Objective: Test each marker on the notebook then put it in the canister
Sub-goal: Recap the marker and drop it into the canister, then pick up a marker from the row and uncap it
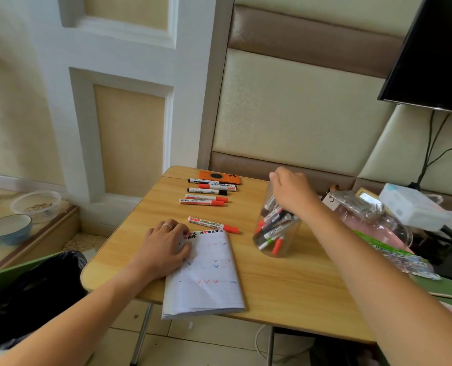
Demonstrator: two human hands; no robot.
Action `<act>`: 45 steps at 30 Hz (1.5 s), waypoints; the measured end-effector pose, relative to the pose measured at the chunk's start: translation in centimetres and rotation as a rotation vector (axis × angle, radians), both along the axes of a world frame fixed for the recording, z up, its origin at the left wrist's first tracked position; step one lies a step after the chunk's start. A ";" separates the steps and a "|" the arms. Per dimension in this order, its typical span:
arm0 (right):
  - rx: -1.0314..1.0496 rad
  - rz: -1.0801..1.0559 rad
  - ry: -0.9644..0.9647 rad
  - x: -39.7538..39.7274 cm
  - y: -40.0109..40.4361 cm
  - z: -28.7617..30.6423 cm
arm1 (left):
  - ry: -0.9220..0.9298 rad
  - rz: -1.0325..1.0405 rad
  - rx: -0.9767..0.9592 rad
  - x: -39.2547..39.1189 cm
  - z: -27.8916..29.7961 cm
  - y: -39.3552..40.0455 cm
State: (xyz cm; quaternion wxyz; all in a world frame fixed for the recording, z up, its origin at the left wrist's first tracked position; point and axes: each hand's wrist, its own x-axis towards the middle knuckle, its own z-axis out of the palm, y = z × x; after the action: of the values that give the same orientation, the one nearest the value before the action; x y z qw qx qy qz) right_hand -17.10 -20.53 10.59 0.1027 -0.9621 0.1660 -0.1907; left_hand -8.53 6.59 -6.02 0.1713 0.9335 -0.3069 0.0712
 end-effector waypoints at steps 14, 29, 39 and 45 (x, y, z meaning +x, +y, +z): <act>-0.223 -0.092 -0.002 0.1 1.3 -1.1 | 0.026 -0.004 -0.019 -0.2 0.1 0.0; -0.199 0.246 0.037 4.6 7.2 -8.8 | -0.056 -0.123 -0.248 0.2 -0.1 0.0; 0.006 0.234 0.072 6.4 6.3 -12.1 | -0.064 -0.207 -0.331 0.4 -0.5 0.3; 0.887 0.318 -0.176 4.3 9.0 -11.5 | -0.002 -0.161 -0.352 0.3 -0.1 0.0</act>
State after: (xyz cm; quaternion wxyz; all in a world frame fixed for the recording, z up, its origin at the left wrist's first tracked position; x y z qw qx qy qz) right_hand -12.75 -11.54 -0.87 0.5449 -0.8191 0.0726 -0.1643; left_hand -8.26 6.64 -6.15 0.3369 0.8615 -0.3633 0.1107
